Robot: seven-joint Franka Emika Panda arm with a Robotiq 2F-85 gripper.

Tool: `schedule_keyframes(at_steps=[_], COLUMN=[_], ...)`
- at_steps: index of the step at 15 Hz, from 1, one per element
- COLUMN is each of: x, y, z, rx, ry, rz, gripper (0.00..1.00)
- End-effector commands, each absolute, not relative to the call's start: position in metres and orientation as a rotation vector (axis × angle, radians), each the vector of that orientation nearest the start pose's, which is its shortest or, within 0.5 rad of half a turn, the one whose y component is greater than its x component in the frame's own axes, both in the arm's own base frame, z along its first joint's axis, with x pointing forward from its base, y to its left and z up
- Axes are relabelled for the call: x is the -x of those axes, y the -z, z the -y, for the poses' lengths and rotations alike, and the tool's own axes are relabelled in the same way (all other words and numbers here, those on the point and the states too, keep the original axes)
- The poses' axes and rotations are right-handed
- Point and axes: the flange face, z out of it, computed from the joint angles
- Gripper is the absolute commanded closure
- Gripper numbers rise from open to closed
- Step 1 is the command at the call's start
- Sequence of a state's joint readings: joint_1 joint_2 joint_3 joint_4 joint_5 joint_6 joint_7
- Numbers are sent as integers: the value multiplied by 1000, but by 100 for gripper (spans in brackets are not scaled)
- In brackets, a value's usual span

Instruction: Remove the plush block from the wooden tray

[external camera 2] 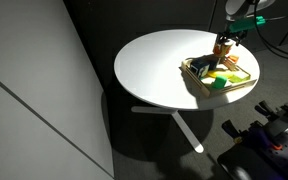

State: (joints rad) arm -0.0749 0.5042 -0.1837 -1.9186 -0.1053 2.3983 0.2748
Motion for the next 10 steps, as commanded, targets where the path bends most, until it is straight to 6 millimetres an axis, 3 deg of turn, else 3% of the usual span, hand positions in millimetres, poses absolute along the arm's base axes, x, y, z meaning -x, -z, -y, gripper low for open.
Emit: schedule_keyframes(at_steps=[1,8,9,10], x=[-625,-642,-643,-644], y=[-235,-237,-236,-235], z=[161,170,171,171], rx=[3243,3251,3254,3258], ry=[9,82,80,77], rz=[-779,-856,-861,-860], gripper=[0,0,25,26])
